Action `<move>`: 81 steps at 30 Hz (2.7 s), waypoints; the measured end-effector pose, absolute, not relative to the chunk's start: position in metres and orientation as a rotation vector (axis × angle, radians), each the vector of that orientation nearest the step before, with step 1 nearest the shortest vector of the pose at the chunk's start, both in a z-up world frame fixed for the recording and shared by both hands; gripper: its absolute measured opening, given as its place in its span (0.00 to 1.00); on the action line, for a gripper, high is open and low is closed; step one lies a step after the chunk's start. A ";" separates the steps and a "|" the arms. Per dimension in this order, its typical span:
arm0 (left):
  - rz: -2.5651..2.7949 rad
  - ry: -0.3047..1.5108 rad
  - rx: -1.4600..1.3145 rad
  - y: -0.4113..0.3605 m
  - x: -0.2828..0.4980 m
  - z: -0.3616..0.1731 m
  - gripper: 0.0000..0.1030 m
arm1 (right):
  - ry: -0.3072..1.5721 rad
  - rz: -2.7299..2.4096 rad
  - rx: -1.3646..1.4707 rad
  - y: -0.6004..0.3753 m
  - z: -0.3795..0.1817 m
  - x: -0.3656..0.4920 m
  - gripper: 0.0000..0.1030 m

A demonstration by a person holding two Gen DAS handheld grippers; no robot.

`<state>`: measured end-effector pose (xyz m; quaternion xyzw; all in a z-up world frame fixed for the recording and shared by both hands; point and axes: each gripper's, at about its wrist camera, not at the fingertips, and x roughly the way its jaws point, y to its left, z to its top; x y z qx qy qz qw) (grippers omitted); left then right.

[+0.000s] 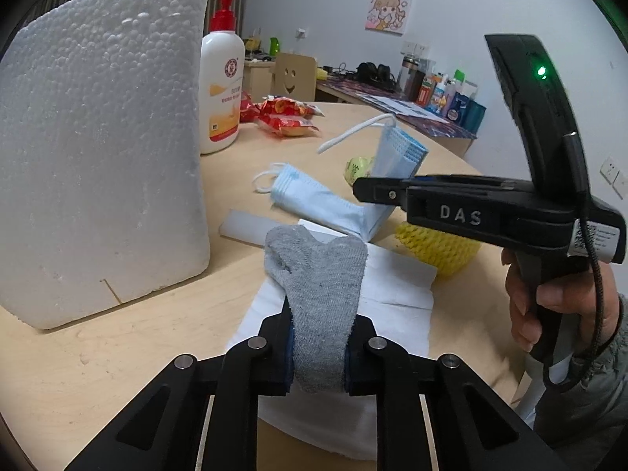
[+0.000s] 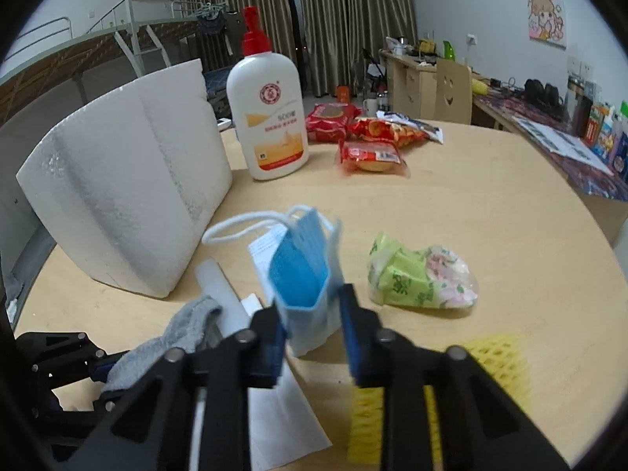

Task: Organize soft objects
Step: 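Close the left tool on the grey sock while the right tool grasps the blue mask, then lift the sock and mask and carry both toward the white foam box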

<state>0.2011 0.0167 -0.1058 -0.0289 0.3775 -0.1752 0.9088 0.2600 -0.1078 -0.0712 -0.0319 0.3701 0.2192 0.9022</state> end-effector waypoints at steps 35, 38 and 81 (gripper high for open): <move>-0.245 0.512 -0.074 0.028 0.117 -0.022 0.18 | 0.444 0.471 0.043 -0.151 0.012 0.159 0.12; -0.216 0.486 -0.075 0.029 0.105 -0.015 0.18 | 0.425 0.473 0.047 -0.154 0.015 0.152 0.12; 0.119 0.234 -0.052 0.088 -0.035 0.055 0.18 | 0.224 0.711 -0.017 -0.110 0.046 0.086 0.12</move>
